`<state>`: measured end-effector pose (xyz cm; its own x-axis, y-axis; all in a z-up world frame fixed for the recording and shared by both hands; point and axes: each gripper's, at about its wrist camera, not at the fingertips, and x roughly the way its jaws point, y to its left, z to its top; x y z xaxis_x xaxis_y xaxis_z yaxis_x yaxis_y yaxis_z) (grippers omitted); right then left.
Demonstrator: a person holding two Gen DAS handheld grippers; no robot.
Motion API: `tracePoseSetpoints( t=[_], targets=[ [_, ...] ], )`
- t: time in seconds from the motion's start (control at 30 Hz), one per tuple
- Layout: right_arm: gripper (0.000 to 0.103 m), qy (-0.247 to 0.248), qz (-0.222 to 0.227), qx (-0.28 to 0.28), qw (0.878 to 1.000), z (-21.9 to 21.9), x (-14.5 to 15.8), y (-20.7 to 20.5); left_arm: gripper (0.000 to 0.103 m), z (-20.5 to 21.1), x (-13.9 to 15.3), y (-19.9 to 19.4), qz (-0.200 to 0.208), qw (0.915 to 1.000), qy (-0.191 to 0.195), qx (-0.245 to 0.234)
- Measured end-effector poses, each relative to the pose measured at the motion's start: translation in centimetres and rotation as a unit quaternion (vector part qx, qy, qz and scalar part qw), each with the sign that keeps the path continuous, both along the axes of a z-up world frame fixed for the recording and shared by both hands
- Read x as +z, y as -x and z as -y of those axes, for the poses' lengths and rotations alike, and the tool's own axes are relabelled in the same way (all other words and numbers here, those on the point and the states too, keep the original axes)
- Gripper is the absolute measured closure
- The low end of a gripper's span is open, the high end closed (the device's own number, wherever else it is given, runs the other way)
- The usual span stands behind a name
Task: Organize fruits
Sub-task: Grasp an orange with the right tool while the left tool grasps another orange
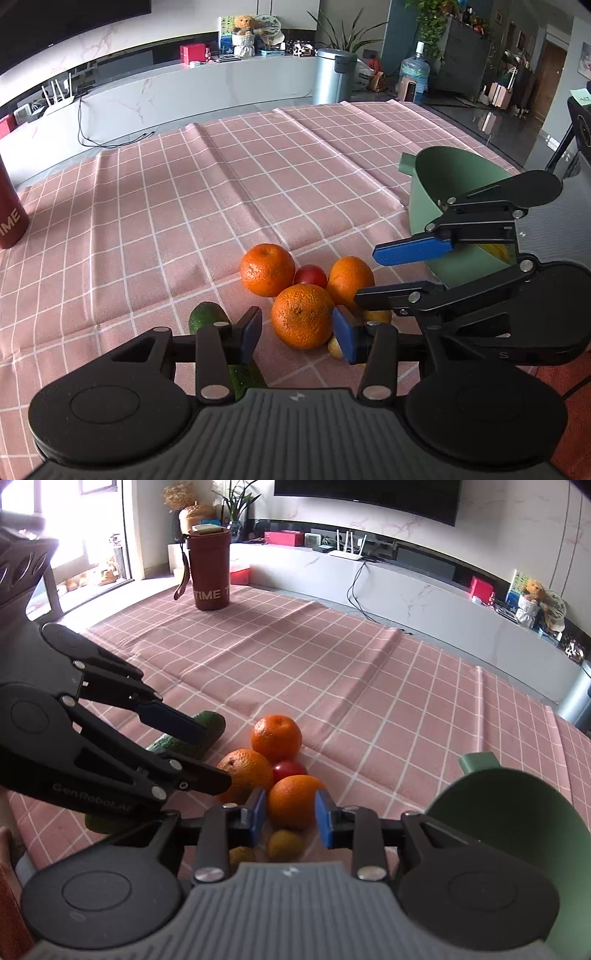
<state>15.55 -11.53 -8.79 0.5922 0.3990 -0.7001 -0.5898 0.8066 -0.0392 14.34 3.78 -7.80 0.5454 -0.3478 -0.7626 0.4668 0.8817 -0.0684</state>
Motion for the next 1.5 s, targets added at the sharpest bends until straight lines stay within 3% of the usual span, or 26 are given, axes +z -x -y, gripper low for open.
tracePoseSetpoints(
  t=[0.27,0.63,0.7,0.77,1.33,1.5],
  targets=[
    [0.063,0.030,0.017,0.013,0.999,-0.5,-0.8,-0.6,0.051,0.0,-0.5,-1.4,-0.028,0.9993,0.019,-0.013],
    [0.051,0.073,0.045,0.049,0.995,-1.3,-1.5,-0.6,0.046,0.5,-1.6,-2.6,-0.054,0.9981,-0.004,-0.031],
    [0.053,0.077,0.048,0.055,0.994,-1.5,-1.6,-0.6,0.046,0.5,-1.6,-2.8,-0.056,0.9979,-0.004,-0.032],
    [0.063,0.073,0.040,0.064,0.995,-1.7,-1.6,-0.7,0.046,0.6,-1.6,-2.8,-0.053,0.9980,-0.007,-0.034],
    [0.066,0.072,0.046,0.046,0.995,-1.6,-1.5,-0.4,0.056,0.3,-1.6,-2.5,-0.064,0.9976,0.025,-0.003],
    [0.066,0.067,0.052,0.024,0.996,-1.1,-0.8,0.1,0.056,-0.2,-1.1,-1.7,-0.063,0.9967,0.042,0.030]
  ],
)
